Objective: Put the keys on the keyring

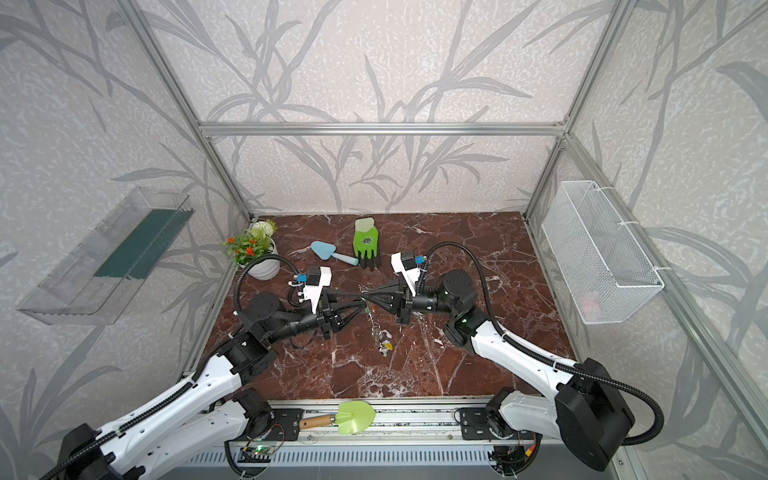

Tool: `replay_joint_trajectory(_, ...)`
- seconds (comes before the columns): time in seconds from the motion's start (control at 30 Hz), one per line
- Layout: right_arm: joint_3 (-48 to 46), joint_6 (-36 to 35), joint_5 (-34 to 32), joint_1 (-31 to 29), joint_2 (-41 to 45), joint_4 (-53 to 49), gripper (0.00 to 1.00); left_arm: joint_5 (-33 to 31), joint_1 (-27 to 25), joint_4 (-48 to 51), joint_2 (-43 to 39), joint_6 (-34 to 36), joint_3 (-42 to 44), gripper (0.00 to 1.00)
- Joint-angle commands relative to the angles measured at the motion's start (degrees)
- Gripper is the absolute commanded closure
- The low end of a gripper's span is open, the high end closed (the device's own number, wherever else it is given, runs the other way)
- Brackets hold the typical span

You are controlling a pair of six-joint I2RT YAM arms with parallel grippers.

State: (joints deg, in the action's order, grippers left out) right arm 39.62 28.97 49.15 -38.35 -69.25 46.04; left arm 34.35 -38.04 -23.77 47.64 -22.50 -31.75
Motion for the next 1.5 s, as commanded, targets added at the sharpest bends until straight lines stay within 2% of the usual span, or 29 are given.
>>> replay_joint_trajectory(0.0,0.4,0.4,1.0,0.2,0.0,4.2,1.0,-3.1,-0.2,-3.9,-2.2,0.2,0.7,0.7)
replay_joint_trajectory(0.27,0.5,1.0,1.4,0.2,-0.2,4.9,1.0,-0.8,-0.3,-2.2,0.3,0.2,-1.6,0.74)
replay_joint_trajectory(0.53,0.5,1.1,1.6,0.2,0.0,4.8,1.0,-1.2,-0.4,-2.4,-0.1,0.3,-1.1,0.76)
replay_joint_trajectory(0.97,0.4,1.9,2.5,0.1,-1.3,6.0,1.0,-4.1,-0.6,-3.9,0.6,-3.2,-1.3,0.99)
replay_joint_trajectory(1.23,0.6,2.1,2.8,0.1,-1.8,6.1,1.0,-6.2,-1.2,-3.5,0.9,-5.6,-1.6,1.0)
replay_joint_trajectory(1.4,0.7,0.5,2.5,0.2,-0.6,3.5,0.87,-6.7,-1.3,1.8,-0.5,-2.2,-2.4,1.0)
replay_joint_trajectory(1.47,0.7,0.5,2.6,0.2,-0.4,3.5,0.86,-8.0,-1.3,3.3,-1.7,-1.2,-2.3,1.0)
